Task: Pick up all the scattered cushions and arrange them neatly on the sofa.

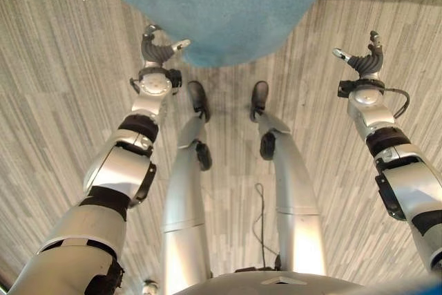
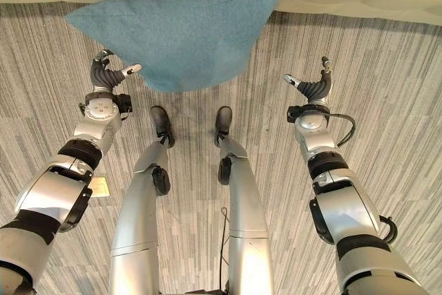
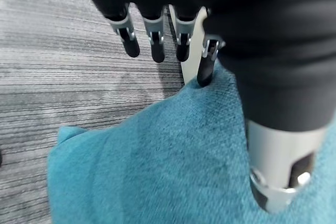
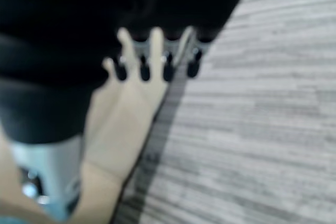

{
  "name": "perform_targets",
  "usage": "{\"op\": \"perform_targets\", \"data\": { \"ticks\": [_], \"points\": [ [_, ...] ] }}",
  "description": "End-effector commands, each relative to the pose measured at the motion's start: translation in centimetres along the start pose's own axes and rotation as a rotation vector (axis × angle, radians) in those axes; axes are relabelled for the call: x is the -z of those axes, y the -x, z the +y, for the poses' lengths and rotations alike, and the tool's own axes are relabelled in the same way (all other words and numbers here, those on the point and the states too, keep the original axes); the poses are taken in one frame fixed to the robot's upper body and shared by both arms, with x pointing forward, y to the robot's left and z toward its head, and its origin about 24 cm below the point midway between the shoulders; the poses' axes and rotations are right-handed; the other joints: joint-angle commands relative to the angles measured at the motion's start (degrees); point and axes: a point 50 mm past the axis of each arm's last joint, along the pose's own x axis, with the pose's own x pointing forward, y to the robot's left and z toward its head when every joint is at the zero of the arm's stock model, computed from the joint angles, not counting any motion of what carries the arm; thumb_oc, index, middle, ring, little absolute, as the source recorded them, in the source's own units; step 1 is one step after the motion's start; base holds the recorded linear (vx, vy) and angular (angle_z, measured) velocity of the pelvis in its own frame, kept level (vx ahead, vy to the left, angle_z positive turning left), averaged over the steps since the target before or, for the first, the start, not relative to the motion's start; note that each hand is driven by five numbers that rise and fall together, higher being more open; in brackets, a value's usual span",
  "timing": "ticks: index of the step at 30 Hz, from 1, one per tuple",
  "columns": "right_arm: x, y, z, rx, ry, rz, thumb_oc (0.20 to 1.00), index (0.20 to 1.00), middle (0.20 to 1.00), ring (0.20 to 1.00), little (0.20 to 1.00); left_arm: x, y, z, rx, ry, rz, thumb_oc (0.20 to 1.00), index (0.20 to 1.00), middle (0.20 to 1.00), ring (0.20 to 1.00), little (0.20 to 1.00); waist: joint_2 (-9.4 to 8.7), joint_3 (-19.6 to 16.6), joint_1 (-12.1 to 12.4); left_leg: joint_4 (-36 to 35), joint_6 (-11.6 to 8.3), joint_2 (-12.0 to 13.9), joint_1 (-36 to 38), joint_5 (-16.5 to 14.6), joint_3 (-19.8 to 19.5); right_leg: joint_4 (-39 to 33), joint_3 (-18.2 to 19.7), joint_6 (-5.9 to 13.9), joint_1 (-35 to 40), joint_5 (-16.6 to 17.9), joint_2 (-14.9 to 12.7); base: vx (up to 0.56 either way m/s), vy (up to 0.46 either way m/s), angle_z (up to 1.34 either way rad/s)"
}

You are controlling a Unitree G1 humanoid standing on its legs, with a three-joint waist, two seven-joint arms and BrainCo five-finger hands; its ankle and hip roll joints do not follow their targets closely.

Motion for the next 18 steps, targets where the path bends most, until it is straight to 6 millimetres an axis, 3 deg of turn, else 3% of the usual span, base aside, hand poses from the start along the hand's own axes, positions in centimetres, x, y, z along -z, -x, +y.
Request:
{"op": "perform_targets", "data": {
  "ticks": [1,9,14,18],
  "points": [
    [2.6,1.2,-0.6,0.030,0.010,0.038,1.000,1.000,1.000,1.000,1.000,3.3,2.0,-0.4,-0.030,0.069,0.060,1.000,1.000,1.000,1.000,1.000,0.32,-2.91,-0.85,0.83,1.77,-1.92,3.70,-11.78,-5.43,-6.40,0.19,3.79,4.56,-2.62,1.08,0.00,0.030,0.02],
    [2.9,1.3,-0.5,0.019,0.018,0.057,1.000,1.000,1.000,1.000,1.000,4.3,2.3,-0.7,-0.044,0.097,0.126,1.000,1.000,1.000,1.000,1.000,0.28,-3.09,-0.28,0.17,1.49,-2.41,3.32,-11.15,-6.12,-6.48,-0.41,3.61,4.44,-2.48,0.80,0.00,0.006,0.01],
    [3.5,1.7,-0.5,0.028,0.013,0.073,1.000,1.000,1.000,1.000,1.000,7.1,4.4,-1.5,-0.077,0.200,0.231,1.000,1.000,1.000,1.000,1.000,0.53,-2.44,0.96,-0.31,1.52,-2.94,3.28,-10.74,-6.85,-6.31,-0.72,3.53,4.45,-2.65,0.67,0.00,0.006,0.03],
    [3.3,1.7,-0.8,0.032,0.013,0.058,1.000,1.000,1.000,1.000,1.000,7.4,4.4,-0.8,-0.106,0.192,0.234,1.000,1.000,1.000,1.000,1.000,0.31,-2.23,1.33,-0.01,1.37,-2.97,2.85,-10.66,-7.25,-6.02,-1.09,3.47,4.29,-2.77,0.57,0.00,0.000,0.00]
  ]
}}
